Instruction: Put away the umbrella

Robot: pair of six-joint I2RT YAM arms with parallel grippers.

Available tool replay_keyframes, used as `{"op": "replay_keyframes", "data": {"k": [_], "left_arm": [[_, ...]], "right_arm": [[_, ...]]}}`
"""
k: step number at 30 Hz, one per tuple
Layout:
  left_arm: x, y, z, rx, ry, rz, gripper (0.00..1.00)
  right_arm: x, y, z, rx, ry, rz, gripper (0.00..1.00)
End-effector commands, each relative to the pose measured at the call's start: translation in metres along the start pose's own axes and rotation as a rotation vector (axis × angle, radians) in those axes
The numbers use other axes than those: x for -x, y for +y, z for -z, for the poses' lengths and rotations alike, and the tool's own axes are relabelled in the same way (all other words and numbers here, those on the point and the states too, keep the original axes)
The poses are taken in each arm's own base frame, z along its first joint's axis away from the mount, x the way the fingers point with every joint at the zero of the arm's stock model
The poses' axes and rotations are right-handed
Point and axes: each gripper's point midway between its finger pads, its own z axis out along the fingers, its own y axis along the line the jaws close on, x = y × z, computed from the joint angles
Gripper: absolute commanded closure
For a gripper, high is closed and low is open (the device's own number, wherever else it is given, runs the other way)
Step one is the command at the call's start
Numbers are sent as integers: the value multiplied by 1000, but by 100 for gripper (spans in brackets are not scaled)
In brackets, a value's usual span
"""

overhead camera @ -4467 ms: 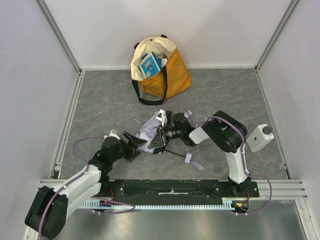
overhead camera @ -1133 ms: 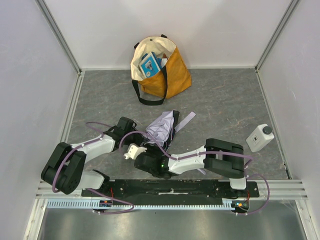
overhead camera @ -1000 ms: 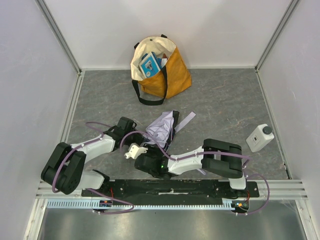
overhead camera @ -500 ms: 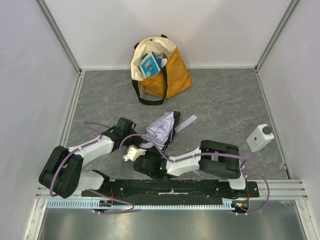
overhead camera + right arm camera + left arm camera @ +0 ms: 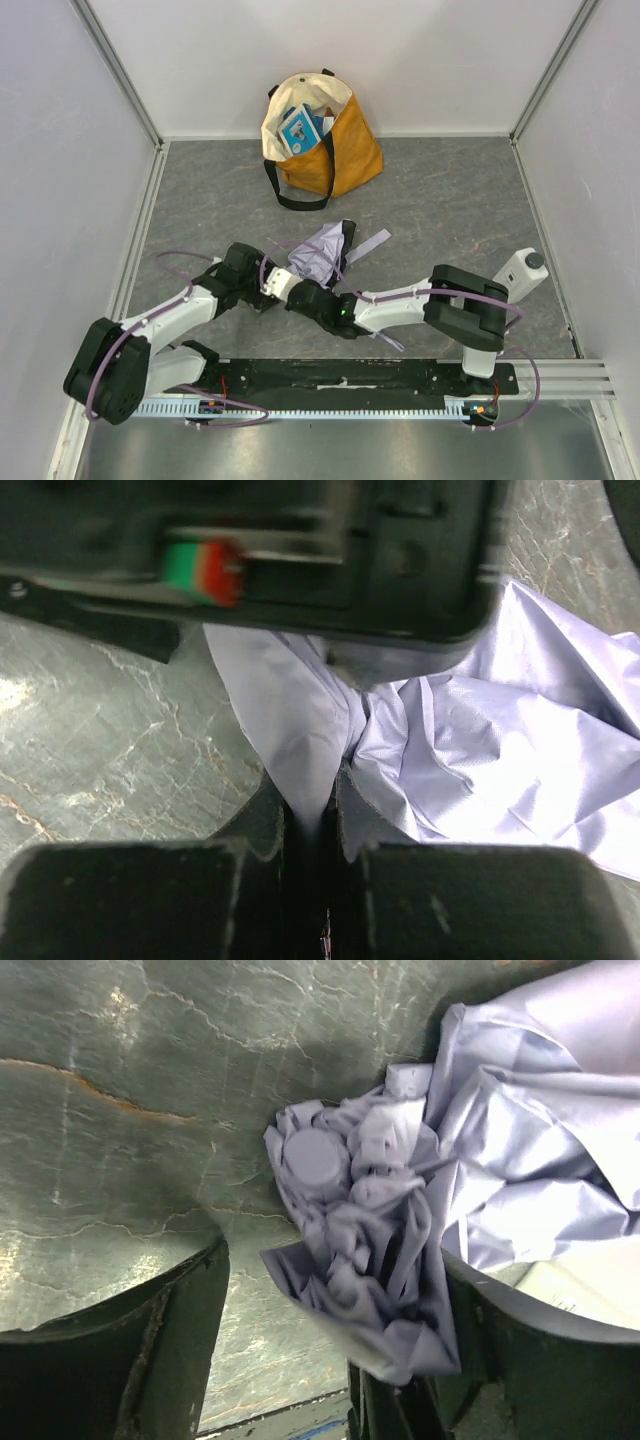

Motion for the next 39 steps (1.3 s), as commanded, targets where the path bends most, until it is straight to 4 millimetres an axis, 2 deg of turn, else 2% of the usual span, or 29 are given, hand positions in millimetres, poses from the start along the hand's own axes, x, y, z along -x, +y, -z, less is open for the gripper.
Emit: {"op": "replay_keyframes", "data": {"k": [1,6,10,14,16,23,27,33,39], "left_arm": [[10,7,8,-15,-56,-50,10],[26,-6,20,-177,-119,-42,7],[41,-10,32,-277,-177,-32,6],[47,-6,37,-337,-193,-24,5],[49,-14,40,-386,-200,-52,5],[46,-33,53,-455,-198,-204,4],[37,-33,56,-481,-164,-231,4],[26,-27,52,-526,-122,-188,4],[27,-34,41,-539,-80,-135,3]], "right_arm": [[-110,53,2,302,301,-141,100],[-114,59,5,379,321,-198,100],[-116,63,8,449,333,-271,100],[-122,65,9,510,348,-345,100],[-126,66,8,539,368,-381,100],[-132,69,7,693,449,-595,100],[-132,66,3,765,497,-730,100],[-132,63,-1,827,544,-844,100],[-131,60,-2,876,538,-914,100]]}}
